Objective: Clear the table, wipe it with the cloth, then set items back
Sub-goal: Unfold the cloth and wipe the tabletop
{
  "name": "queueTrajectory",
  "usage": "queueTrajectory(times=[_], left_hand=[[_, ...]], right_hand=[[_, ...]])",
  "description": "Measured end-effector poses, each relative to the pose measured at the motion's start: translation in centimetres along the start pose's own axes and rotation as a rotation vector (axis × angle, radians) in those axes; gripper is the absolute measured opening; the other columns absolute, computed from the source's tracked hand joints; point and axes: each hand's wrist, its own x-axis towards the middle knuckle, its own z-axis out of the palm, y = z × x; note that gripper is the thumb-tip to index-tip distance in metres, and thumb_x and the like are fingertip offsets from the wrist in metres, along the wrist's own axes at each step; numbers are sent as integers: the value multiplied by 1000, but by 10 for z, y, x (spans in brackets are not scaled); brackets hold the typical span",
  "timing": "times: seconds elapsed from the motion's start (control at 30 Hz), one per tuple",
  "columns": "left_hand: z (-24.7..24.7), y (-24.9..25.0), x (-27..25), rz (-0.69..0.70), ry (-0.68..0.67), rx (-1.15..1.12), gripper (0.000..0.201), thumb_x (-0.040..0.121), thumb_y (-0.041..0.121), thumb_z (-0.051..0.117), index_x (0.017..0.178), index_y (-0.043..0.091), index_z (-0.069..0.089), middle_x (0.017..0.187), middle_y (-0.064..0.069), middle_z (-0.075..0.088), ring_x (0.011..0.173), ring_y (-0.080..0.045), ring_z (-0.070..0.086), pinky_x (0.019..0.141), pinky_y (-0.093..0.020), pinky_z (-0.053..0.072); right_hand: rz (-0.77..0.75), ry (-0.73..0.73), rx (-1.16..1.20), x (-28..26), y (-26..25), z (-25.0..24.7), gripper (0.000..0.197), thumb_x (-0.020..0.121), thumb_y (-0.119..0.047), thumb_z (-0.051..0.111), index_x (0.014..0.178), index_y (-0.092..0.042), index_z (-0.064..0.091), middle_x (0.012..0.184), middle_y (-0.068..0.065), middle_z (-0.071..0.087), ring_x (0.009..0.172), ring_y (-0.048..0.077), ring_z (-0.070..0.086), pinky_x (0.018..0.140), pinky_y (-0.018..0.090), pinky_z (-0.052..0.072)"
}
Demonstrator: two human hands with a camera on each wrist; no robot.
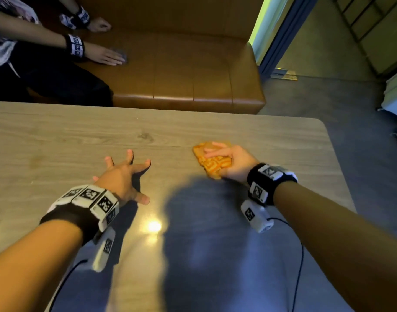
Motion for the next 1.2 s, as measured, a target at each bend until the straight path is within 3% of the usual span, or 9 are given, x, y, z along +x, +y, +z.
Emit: queueTrajectory(times=[0.13, 0.27, 0.5, 0.57, 0.63, 0.8, 0.97, 1.1, 1.2], left_hand=[[3, -2, -1, 6, 42, 6, 109, 64, 38, 87, 149, 48, 20, 163, 6, -9, 145, -43, -17, 112, -69, 14], [31, -10, -30, 71, 156, 15, 91, 77, 44, 78, 151, 37, 26, 163, -9, 5, 148, -38, 6, 115, -56, 24], [74, -33, -115, 123, 40, 133, 123, 59, 65, 80, 152, 43, 2, 163, -6, -3, 146, -44, 9, 115, -54, 27], [81, -42, -127, 103, -37, 224, 126, 61, 64, 79, 152, 42, -5, 162, -9, -10, 146, -44, 5, 118, -54, 17], [93, -54, -129, 94, -76, 260, 127, 64, 59, 81, 151, 42, -9, 161, -9, -18, 146, -45, -3, 118, -57, 11], [101, -61, -123, 78, -63, 215, 132, 55, 50, 89, 150, 48, -3, 160, -4, -23, 137, -59, -16, 114, -66, 10], [99, -54, -127, 30, -62, 168, 131, 57, 37, 92, 149, 51, 0, 160, 5, -23, 140, -52, -19, 112, -67, 17], [99, -51, -130, 34, -39, 191, 131, 56, 40, 92, 150, 50, 1, 162, 1, -18, 141, -53, -15, 114, -64, 14], [98, -50, -133, 45, -12, 234, 131, 54, 45, 91, 151, 47, 3, 162, -5, -13, 142, -54, -7, 116, -58, 10]], right_hand=[[-134, -82, -45, -72, -4, 56, 48, 76, -5, 78, 120, -20, 68, 144, -3, 47, 138, 8, 34, 119, 26, 22], [-258, -12, -120, -161, -2, 108, 46, 69, -17, 78, 114, -25, 72, 139, -3, 55, 132, 12, 48, 109, 25, 38], [8, -132, 223, -211, -20, 127, 46, 79, -2, 69, 116, -30, 71, 127, -2, 63, 117, 7, 58, 100, 28, 46], [21, 80, 367, -203, -34, 101, 50, 76, -7, 66, 116, -36, 69, 114, -8, 71, 97, 0, 66, 85, 24, 53], [30, 357, 428, -180, -33, 75, 52, 77, 0, 64, 127, -15, 63, 116, -6, 66, 89, -13, 62, 81, 12, 47], [183, 225, 88, -151, -7, 81, 55, 78, 9, 61, 128, -14, 62, 143, -2, 51, 141, 8, 28, 109, 16, 25], [86, 122, 190, -192, -12, 120, 42, 78, 12, 66, 118, -3, 69, 140, 3, 53, 137, 0, 26, 97, -4, 20], [12, 34, 67, -244, -4, 158, 40, 76, -3, 75, 112, -21, 72, 132, -12, 58, 138, -6, 27, 111, 6, 9], [-60, -4, 29, -286, 3, 194, 41, 76, -12, 75, 114, -27, 71, 131, -16, 57, 140, -7, 27, 121, 26, 14]])
